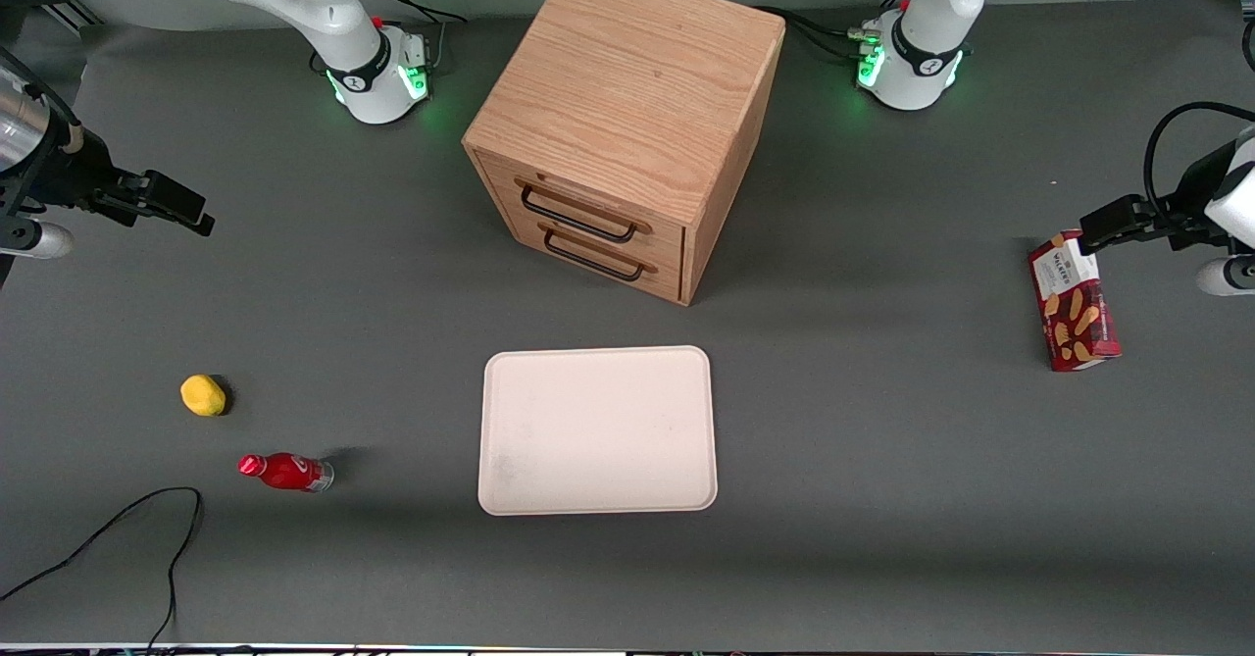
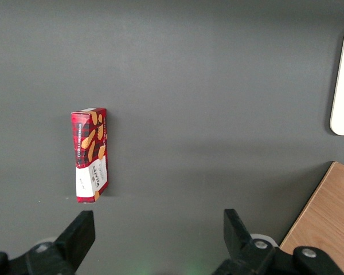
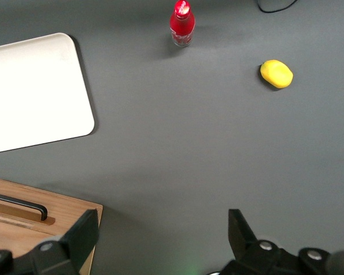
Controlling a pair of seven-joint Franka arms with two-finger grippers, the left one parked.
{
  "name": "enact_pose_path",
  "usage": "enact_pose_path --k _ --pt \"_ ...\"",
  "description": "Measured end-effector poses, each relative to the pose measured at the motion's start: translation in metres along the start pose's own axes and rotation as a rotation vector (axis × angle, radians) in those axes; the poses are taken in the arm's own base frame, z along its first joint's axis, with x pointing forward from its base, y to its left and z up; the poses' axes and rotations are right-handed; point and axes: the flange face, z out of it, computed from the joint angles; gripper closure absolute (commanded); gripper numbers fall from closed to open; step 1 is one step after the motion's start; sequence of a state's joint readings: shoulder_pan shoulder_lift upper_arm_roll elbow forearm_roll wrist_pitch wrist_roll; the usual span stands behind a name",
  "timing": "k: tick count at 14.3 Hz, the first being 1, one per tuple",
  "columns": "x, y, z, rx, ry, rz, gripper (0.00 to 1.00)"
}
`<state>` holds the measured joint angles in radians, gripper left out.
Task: Place coke bottle on tray
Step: 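Move the right gripper down over the red Coca-Cola bottle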
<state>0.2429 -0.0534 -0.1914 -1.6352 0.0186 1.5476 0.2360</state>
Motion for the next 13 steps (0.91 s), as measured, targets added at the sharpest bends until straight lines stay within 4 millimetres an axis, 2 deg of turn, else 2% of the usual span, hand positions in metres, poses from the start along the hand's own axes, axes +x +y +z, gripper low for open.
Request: enact_pose_path --k 5,7,10,13 --pt "0.003 -0.003 0.003 -0.003 -0.003 -0.003 0.00" --pt "0.014 -0.005 0.005 -0.009 0.002 -0.001 0.00" --pt "0.055 -0.014 0.027 -0.036 -0.001 -0.062 0.00" --pt "0.111 -0.007 0.074 -0.044 0.015 -0.124 0.00"
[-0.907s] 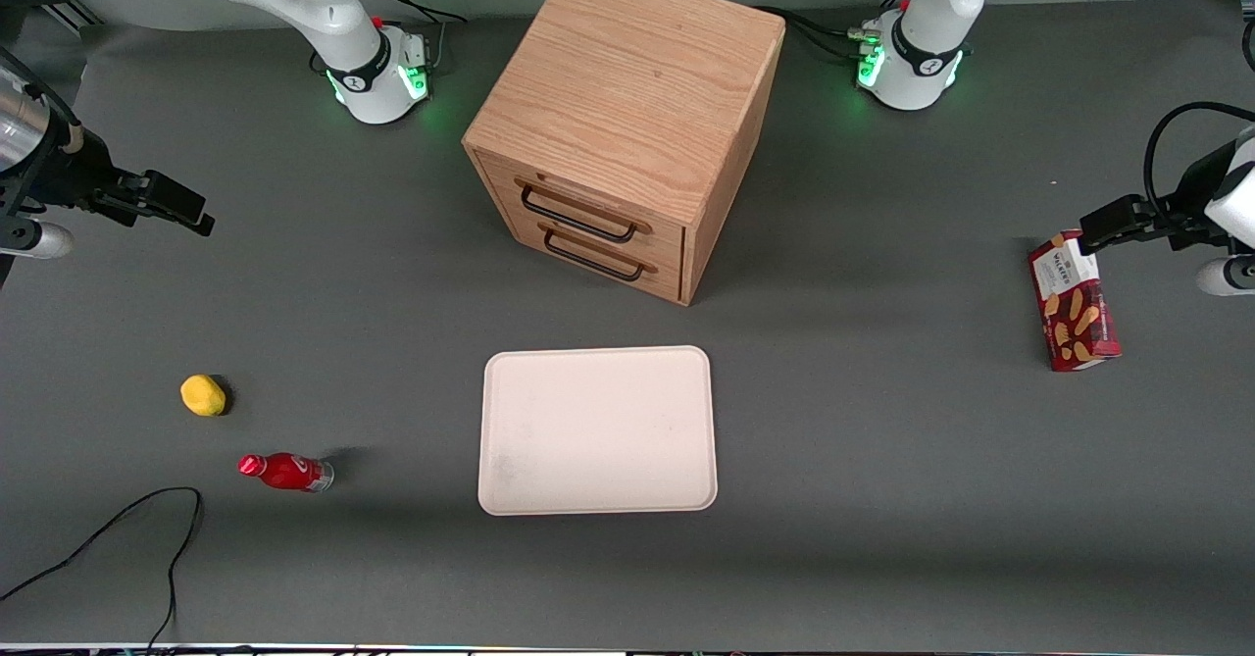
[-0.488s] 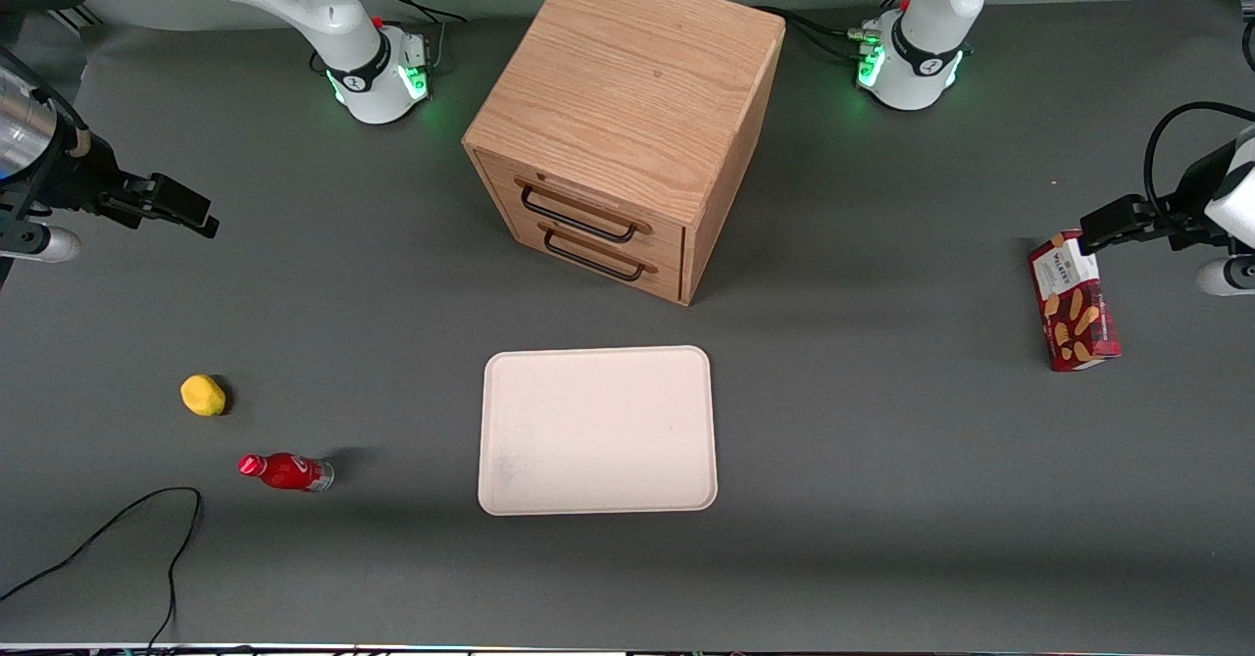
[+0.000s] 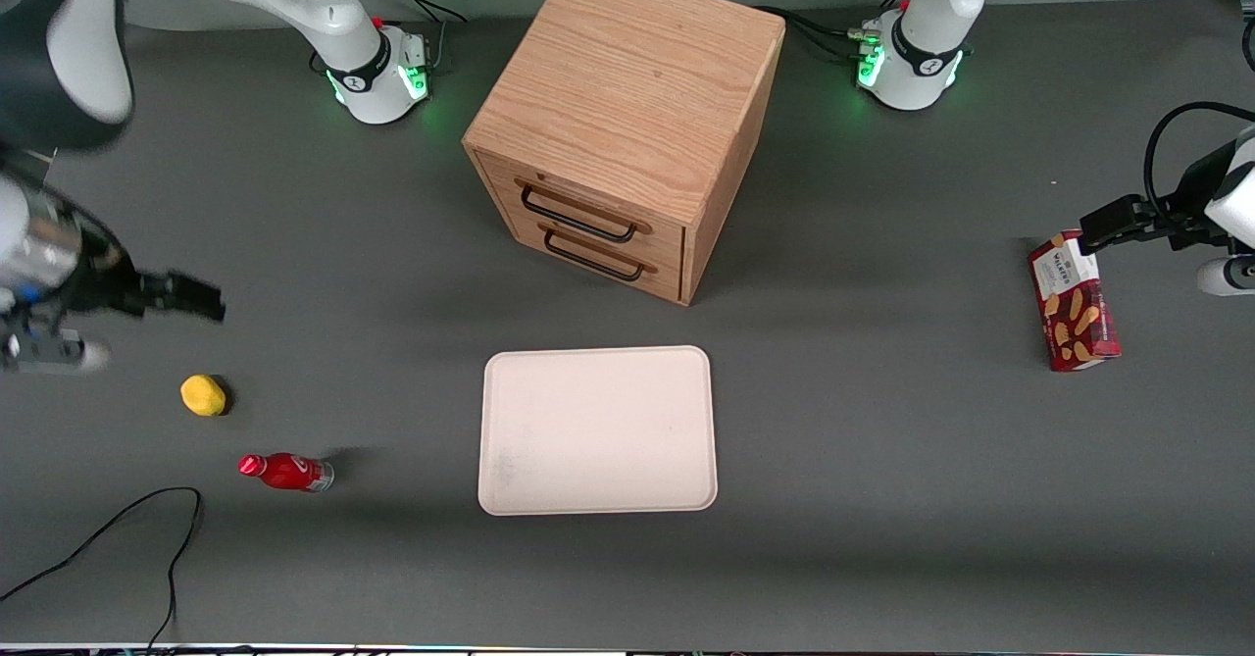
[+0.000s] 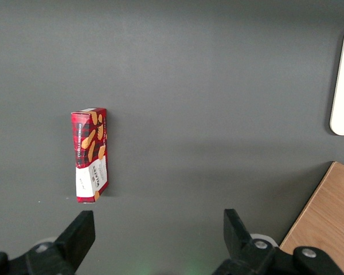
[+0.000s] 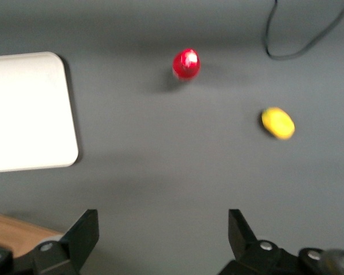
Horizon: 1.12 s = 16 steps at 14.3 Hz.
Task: Place coke bottle on tray
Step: 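Move the right gripper down over the red Coca-Cola bottle, then close the right gripper around the red Coca-Cola bottle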
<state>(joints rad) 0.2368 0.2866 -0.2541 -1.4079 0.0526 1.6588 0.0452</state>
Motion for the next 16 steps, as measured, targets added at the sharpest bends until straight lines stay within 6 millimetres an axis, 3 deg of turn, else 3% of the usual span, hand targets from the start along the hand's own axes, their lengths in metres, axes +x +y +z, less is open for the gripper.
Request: enact_pose_path --k 4,10,13,16 --pt "0.052 0.020 0.077 -0.006 0.050 -0.085 0.00" --pt "0.085 0.010 0.167 -0.004 0.068 -0.165 0.00" --pt "0.093 0.016 0.198 -0.014 0.075 -0.189 0.00" --pt "0.098 0.016 0.215 -0.026 0.086 -0.193 0.00"
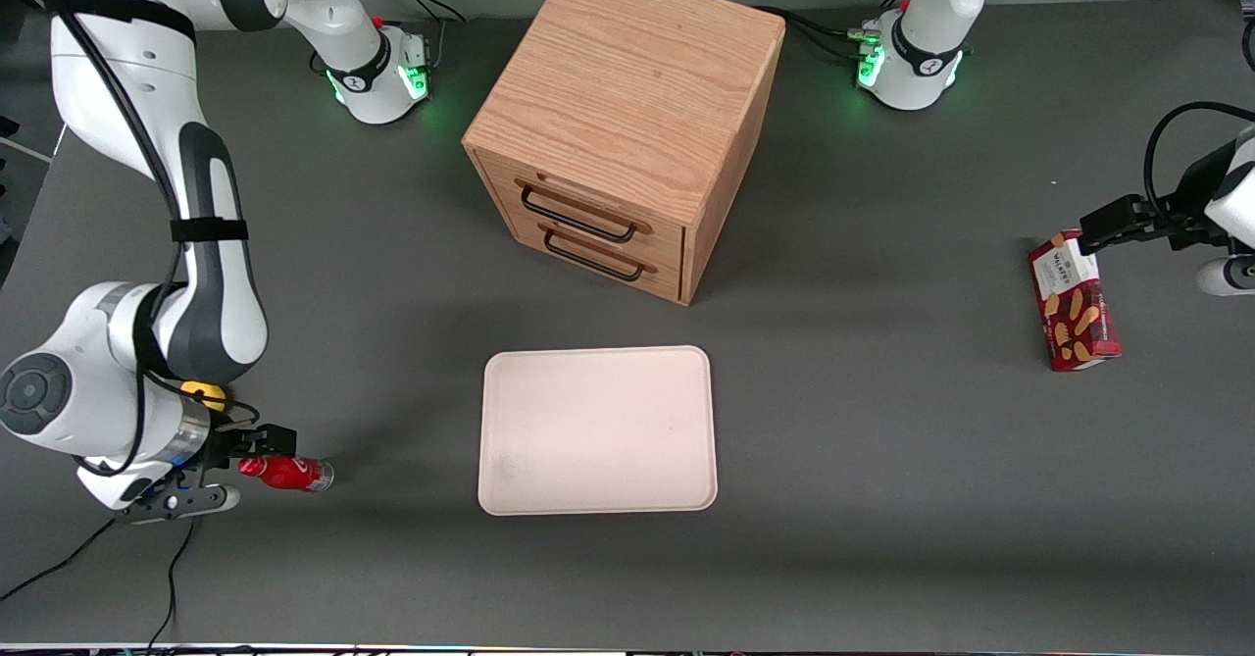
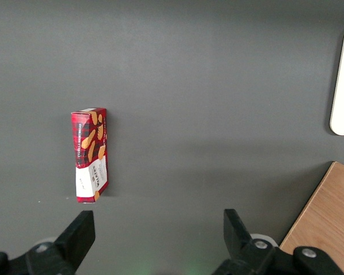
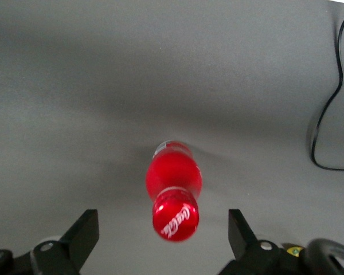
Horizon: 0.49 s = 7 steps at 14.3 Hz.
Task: Place coke bottle on tray
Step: 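Close the right gripper around the red Coca-Cola bottle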
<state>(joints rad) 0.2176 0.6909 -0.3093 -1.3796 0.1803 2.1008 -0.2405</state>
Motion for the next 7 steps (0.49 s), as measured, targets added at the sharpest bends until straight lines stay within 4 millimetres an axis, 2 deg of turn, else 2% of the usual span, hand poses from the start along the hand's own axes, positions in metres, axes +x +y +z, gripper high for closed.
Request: enact_pose_path --k 1,6,7 --pt "0.0005 0.0000 0.0035 -0.002 0.001 0.000 0.03" --pt "0.0023 0.0004 0.0097 -0.007 0.003 -0.029 0.45" --pt "0.0022 0.0004 0.0107 -0.007 0.002 -0.029 0.50"
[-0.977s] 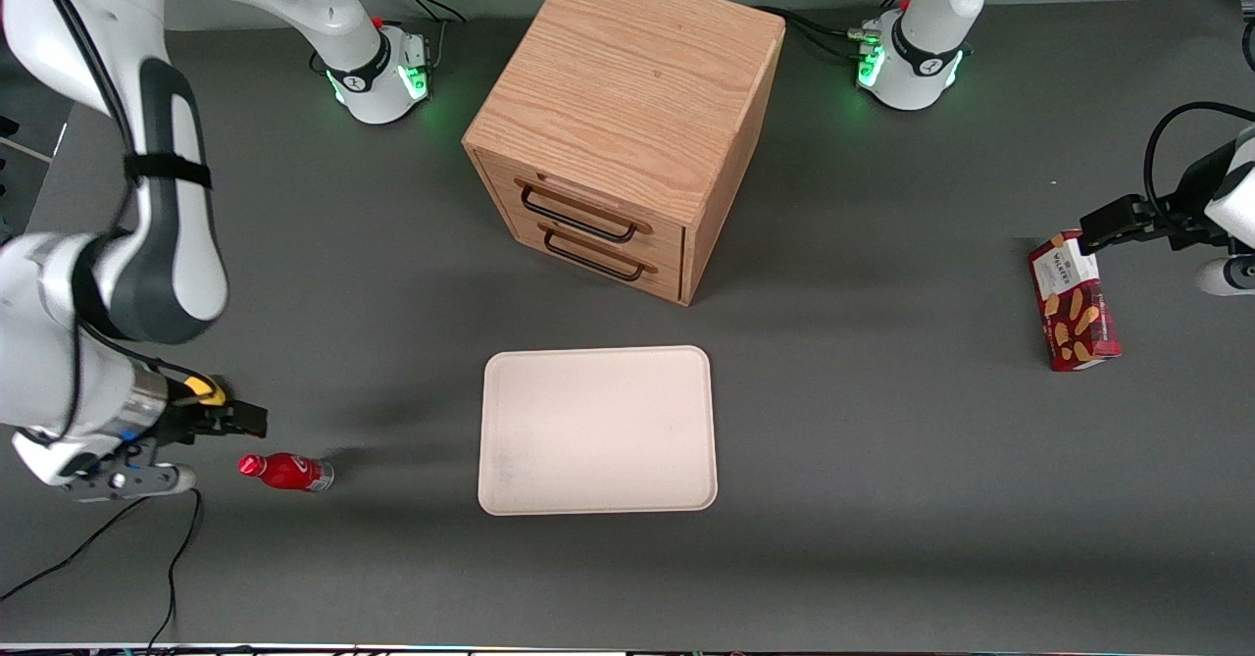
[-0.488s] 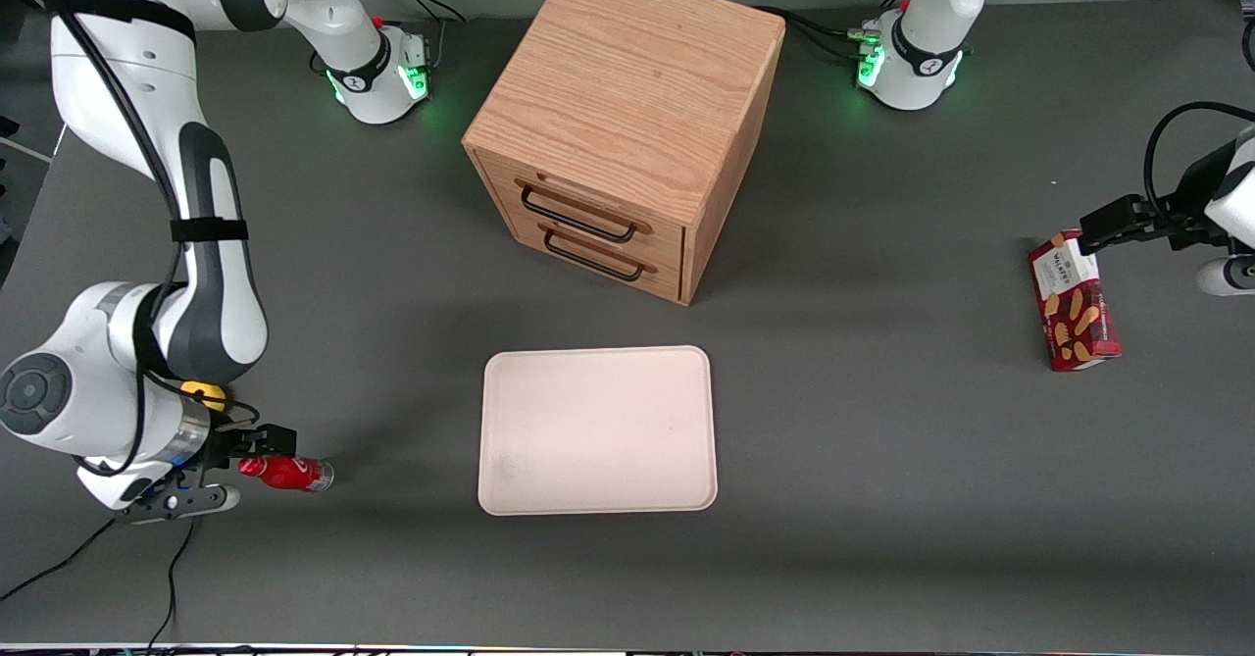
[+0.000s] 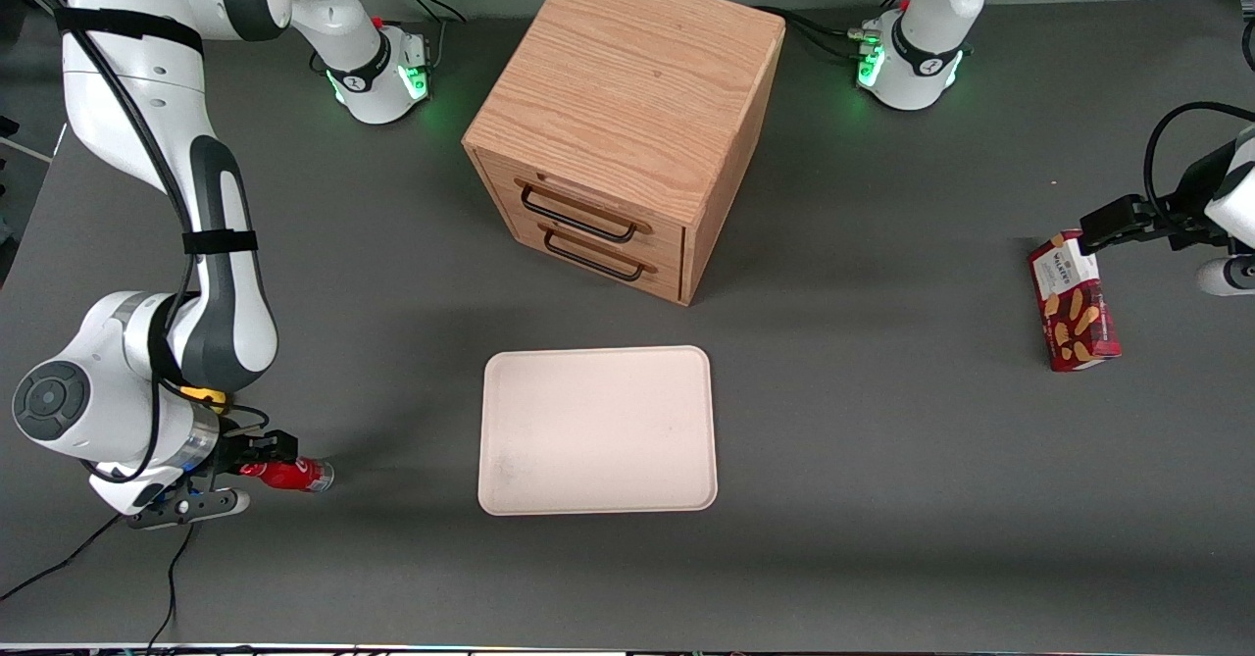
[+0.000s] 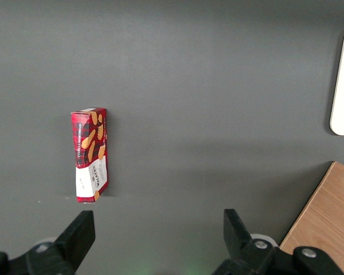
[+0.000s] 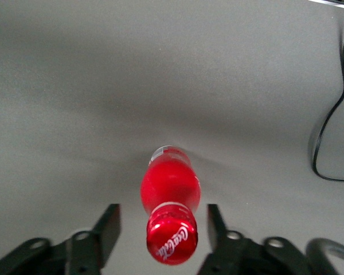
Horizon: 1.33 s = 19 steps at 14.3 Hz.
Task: Place coke bottle on tray
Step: 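Close the right gripper around the red Coca-Cola bottle, then lift the bottle and carry it with the right gripper onto the cream tray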
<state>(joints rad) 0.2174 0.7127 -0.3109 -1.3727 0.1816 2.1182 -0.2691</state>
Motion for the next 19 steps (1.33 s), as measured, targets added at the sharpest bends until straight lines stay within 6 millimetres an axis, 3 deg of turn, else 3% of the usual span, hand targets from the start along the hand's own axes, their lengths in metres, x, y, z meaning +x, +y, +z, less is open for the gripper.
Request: enact_pose_path --k 6,10,12,15,19 --pt "0.000 0.001 0.000 0.009 0.004 -0.018 0.86" --pt "0.005 0.003 -0.011 0.004 0.022 -0.026 0.89" --pt "0.011 0.000 -0.036 0.012 0.005 -0.035 0.89" --pt "0.018 -0.016 -0.099 0.041 -0.050 -0.039 0.88" --pt "0.014 -0.057 -0.179 0.059 -0.094 -0.014 0.85"
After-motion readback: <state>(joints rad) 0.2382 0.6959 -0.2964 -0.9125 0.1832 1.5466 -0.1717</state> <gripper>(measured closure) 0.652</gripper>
